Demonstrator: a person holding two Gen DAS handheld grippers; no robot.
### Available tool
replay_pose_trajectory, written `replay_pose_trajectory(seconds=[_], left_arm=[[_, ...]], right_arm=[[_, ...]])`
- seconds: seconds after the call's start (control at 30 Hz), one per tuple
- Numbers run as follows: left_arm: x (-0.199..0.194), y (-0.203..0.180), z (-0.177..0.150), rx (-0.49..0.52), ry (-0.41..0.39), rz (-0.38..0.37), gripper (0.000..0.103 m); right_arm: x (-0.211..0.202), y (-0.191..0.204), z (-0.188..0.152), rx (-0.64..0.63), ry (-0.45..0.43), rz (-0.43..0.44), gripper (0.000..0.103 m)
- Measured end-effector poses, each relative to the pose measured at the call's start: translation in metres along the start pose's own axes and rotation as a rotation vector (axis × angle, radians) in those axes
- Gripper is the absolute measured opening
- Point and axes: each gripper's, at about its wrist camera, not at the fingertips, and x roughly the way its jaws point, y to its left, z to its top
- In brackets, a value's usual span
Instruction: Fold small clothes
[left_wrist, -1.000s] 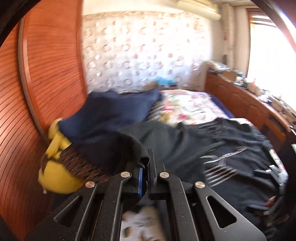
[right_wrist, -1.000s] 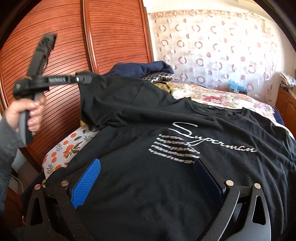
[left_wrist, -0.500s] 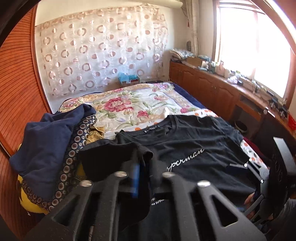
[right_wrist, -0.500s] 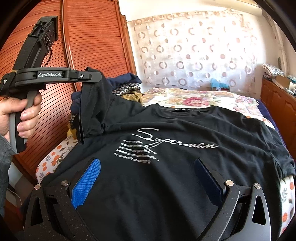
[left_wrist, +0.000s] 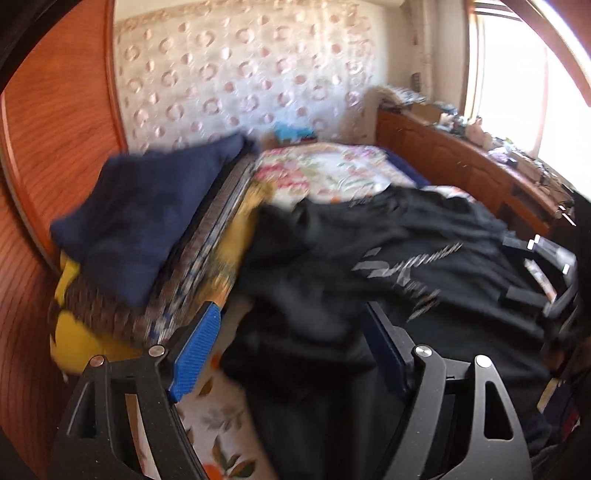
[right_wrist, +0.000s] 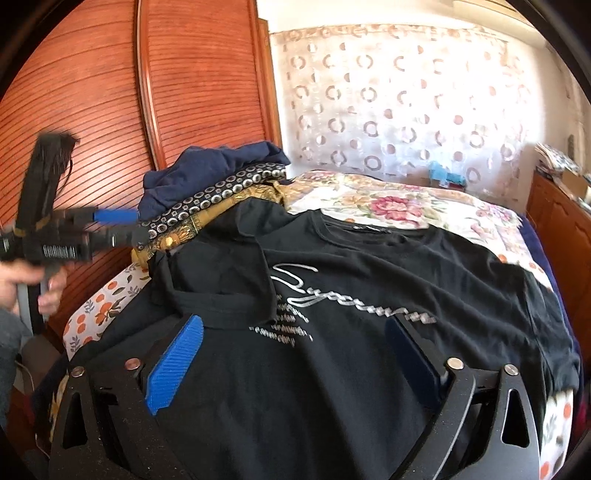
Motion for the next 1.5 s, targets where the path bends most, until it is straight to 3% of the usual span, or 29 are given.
replay_pose_trajectory(seconds=[0.17,0.33,0.5,0.6,0.9,0.93,0.97,1.0,1.03,1.13,1.27,1.37,1.5], left_arm=[[0.016,0.022,-0.027,-0.081,0.032,-0.001,0.079],[0.020,0.026,-0.046,-0.132,0.033,-0.032,0.077],[0.016,0.021,-0.057,-0.174,0.024,-0.115,0.051],[0.018,0.010,-0.060,-0.155,0.034,-0.133,0.039],[0.037,0.006,-0.057,-0.146,0.098,-0.104,0.039],[0.037,0.004,-0.055,-0.132,0.098,-0.099,0.039],[0.036,0.001,-0.054,-0.117,0.095,-0.094,0.032],[0.035,-0.001,-0.053,-0.107,0.092,-0.087,0.014],[0.033,-0.002,-0.052,-0.106,0.089,-0.085,0.008],[0.015,-0.004,-0.050,-0.132,0.050,-0.127,0.006],[-0.023,-0.017,-0.058,-0.157,-0.007,-0.178,0.006],[-0.034,-0.033,-0.071,-0.160,0.000,-0.197,0.006],[-0.028,-0.050,-0.083,-0.126,0.024,-0.170,0.006]], right_arm=[[0.035,-0.009,0.027,-0.035,0.038,0.041,0.084],[0.100,-0.013,0.048,-0.056,0.125,0.102,0.077],[0.145,-0.012,0.042,-0.042,0.215,0.106,0.067],[0.149,-0.010,0.039,-0.040,0.240,0.120,0.066],[0.152,-0.009,0.030,-0.089,0.274,0.114,0.047],[0.151,-0.007,0.031,-0.090,0.273,0.111,0.040],[0.148,-0.006,0.031,-0.092,0.273,0.106,0.036],[0.149,-0.006,0.031,-0.095,0.272,0.101,0.026],[0.150,-0.005,0.031,-0.098,0.273,0.097,0.017],[0.148,-0.005,0.031,-0.104,0.270,0.094,0.004],[0.130,-0.009,0.039,-0.105,0.198,0.092,0.003],[0.111,-0.016,0.047,-0.082,0.146,0.087,0.002],[0.108,-0.020,0.043,-0.098,0.190,0.087,0.002]])
